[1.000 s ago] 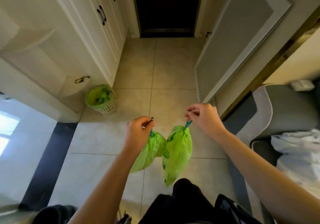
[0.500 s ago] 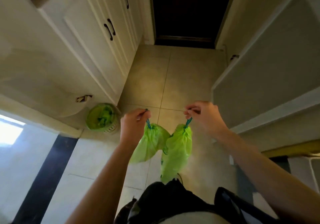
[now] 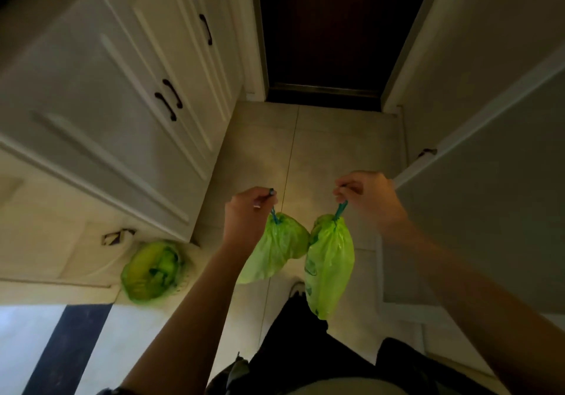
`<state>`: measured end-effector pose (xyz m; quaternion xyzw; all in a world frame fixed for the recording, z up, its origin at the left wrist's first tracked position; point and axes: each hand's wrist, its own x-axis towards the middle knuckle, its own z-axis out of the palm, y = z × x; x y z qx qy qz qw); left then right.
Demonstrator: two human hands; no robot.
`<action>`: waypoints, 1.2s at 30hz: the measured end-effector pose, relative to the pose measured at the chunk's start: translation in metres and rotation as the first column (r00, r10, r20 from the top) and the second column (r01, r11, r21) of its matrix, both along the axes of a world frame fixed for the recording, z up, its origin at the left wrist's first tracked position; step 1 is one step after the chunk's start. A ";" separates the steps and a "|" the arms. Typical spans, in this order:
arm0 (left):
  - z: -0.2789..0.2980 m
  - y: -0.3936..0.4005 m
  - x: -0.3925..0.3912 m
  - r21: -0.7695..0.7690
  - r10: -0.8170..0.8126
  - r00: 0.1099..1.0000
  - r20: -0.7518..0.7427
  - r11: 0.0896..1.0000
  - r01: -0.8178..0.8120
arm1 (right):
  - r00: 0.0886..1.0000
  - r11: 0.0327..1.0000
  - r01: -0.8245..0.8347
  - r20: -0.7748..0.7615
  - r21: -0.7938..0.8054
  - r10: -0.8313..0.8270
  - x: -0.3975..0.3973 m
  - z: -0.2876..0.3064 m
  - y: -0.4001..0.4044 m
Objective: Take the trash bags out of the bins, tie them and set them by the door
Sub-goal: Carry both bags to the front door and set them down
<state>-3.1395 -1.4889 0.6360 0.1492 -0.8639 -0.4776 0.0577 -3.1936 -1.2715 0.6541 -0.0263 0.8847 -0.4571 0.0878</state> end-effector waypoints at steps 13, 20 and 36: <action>0.002 -0.023 -0.262 0.011 -0.001 1.000 0.009 1.000 0.000 | 0.999 1.000 0.028 -0.025 -0.006 -0.028 -0.265 0.001 -0.019; -0.012 -0.036 -0.402 -0.055 0.133 0.991 0.014 0.990 -0.132 | 0.999 0.996 -0.026 0.025 -0.087 0.028 -0.412 -0.010 -0.039; -0.033 -0.111 -0.679 -0.333 0.035 0.986 0.161 0.943 0.021 | 0.979 0.984 -0.178 0.105 0.023 0.175 -0.713 -0.035 -0.116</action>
